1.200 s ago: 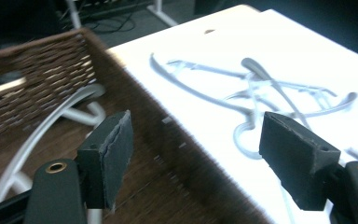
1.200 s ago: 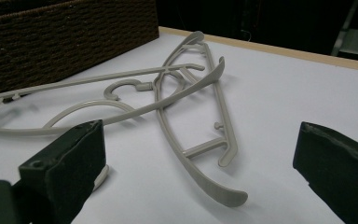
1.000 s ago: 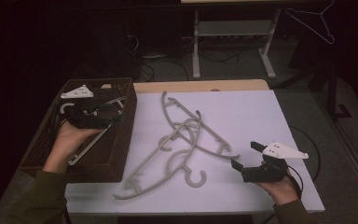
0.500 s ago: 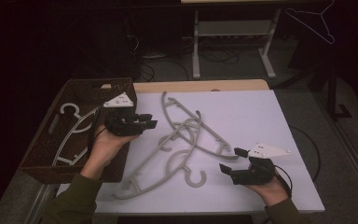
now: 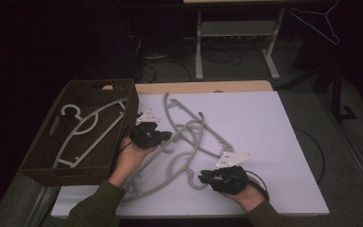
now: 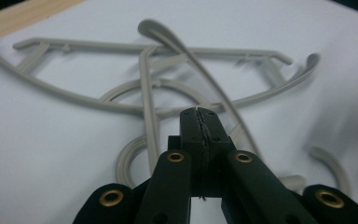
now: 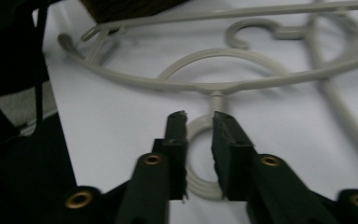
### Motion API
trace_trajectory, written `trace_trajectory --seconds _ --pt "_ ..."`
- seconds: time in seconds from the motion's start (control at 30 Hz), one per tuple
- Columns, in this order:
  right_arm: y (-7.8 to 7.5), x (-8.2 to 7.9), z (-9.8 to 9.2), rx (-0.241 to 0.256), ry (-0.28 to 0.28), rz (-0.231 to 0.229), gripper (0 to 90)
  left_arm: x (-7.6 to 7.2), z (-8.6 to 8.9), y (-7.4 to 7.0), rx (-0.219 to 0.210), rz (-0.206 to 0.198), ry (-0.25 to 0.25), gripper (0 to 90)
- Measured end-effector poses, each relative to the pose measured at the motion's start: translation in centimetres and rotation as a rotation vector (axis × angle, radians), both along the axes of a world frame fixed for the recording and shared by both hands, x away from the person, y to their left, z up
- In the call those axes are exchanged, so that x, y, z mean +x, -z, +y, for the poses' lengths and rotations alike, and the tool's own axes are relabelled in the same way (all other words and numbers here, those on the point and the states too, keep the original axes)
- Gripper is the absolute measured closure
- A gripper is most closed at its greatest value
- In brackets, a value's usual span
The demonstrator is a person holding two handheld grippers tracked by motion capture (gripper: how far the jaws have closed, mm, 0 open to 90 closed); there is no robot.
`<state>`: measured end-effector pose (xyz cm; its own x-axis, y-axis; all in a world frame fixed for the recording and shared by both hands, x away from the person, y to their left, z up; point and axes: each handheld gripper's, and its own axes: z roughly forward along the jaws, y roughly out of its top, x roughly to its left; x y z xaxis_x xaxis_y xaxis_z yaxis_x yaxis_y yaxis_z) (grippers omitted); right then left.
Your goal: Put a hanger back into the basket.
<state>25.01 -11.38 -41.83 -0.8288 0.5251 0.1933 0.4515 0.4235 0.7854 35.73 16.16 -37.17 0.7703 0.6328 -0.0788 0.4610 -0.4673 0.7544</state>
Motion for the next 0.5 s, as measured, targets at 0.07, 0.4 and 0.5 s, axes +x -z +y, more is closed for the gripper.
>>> trace_trajectory --seconds 0.07,0.4,0.5 --pt "0.4 0.0 1.1 -0.019 -0.024 0.008 82.2 0.3 -0.1 0.6 0.024 0.001 -0.025 90.0" --pt "2.3 0.6 5.1 -0.114 -0.065 0.052 87.1 1.0 -0.1 2.9 0.089 0.019 -0.105 90.0" --pt "2.8 0.8 5.6 -0.144 -0.057 0.069 89.3 1.2 -0.1 3.5 0.131 0.028 -0.113 90.0"
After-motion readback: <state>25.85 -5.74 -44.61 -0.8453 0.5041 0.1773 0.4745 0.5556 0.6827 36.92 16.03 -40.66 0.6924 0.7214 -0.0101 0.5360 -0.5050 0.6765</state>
